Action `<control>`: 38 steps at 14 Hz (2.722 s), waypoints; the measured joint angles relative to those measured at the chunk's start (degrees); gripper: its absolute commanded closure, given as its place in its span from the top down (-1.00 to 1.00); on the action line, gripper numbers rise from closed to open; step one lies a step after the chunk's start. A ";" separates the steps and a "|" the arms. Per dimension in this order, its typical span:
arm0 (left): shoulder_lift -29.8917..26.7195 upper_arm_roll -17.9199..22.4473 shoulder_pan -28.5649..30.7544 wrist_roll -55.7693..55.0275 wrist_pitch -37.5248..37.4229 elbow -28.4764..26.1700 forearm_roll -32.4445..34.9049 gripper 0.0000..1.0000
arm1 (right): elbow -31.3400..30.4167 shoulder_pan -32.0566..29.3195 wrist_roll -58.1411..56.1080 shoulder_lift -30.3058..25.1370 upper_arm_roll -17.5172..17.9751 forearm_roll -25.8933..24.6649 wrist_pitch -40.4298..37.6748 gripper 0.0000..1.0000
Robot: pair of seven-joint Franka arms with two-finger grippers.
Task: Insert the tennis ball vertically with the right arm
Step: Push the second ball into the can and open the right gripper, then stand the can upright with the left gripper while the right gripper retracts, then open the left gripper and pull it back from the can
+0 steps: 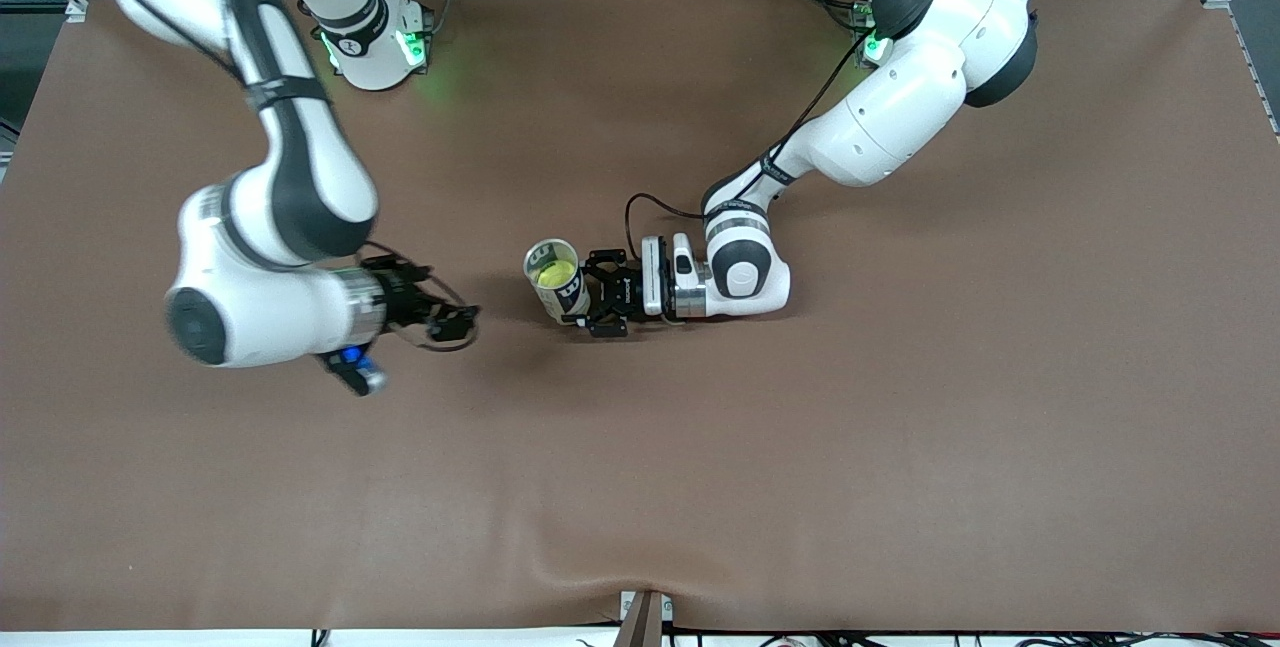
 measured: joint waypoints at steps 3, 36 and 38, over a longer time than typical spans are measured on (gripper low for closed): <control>0.00 0.32 0.02 0.00 0.00 0.03 0.00 1.00 | -0.01 -3.85 -7.41 -1.22 -0.07 -3.53 -0.94 1.00; -29.46 0.46 31.72 -36.14 -10.11 -24.13 49.30 1.00 | -7.92 -16.47 -40.23 -32.38 -2.05 -22.77 -13.83 1.00; -29.66 0.47 34.94 -40.92 -13.96 -22.32 56.32 1.00 | -7.04 -16.17 -39.71 -32.38 -1.96 -22.77 -14.51 1.00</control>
